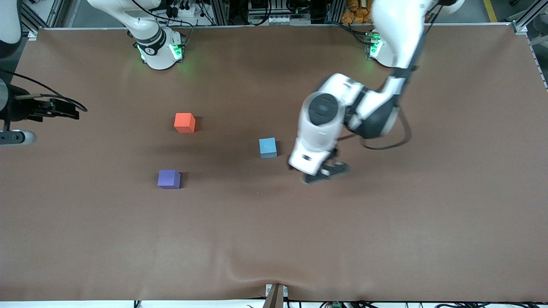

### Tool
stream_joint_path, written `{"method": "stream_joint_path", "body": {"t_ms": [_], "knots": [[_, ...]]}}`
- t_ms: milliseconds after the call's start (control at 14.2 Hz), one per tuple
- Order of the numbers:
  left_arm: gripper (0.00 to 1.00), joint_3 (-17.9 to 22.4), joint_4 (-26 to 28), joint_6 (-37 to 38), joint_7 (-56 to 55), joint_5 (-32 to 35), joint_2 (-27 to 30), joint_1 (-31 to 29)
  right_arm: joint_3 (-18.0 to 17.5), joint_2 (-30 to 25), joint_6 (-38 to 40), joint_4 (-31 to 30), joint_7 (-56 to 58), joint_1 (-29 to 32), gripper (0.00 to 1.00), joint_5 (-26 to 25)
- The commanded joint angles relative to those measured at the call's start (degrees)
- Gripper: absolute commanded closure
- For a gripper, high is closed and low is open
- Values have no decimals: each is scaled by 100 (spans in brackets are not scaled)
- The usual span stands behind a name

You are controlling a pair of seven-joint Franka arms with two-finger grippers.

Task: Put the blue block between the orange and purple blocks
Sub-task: 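Release the block with the left gripper while the right gripper reaches it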

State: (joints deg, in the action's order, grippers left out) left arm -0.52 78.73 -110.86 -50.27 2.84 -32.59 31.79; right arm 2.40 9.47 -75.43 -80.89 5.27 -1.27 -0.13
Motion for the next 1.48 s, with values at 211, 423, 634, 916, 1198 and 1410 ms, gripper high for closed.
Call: {"method": "stream_joint_path", "body": {"t_ms": [211,423,634,916,1198,1410], "knots": [[0,-79,388,705,1218,270,1042,-1261,-388,345,-383,-294,-657,-224,0,1357],[0,-106,967,1101,2517,270,1868,-1894,-1117,415,-1216,-610,-1824,-312,0,1332],[0,-115,1512,1163,3487,270,2571,-2396,-1241,827,-2290,-875,-2311,-839,0,1323],[0,-88,1980,1776,4630,261,3469,-2652,-1399,1556,-3301,-928,-3276,-1594,0,702],[0,-106,1313,2577,4719,85,3435,-2678,-1787,2401,-4251,-937,-3892,-1893,0,-99],[0,-150,1216,2902,4745,77,3505,-2678,-1778,2665,-4638,-928,-4261,-2280,0,-145]]}}
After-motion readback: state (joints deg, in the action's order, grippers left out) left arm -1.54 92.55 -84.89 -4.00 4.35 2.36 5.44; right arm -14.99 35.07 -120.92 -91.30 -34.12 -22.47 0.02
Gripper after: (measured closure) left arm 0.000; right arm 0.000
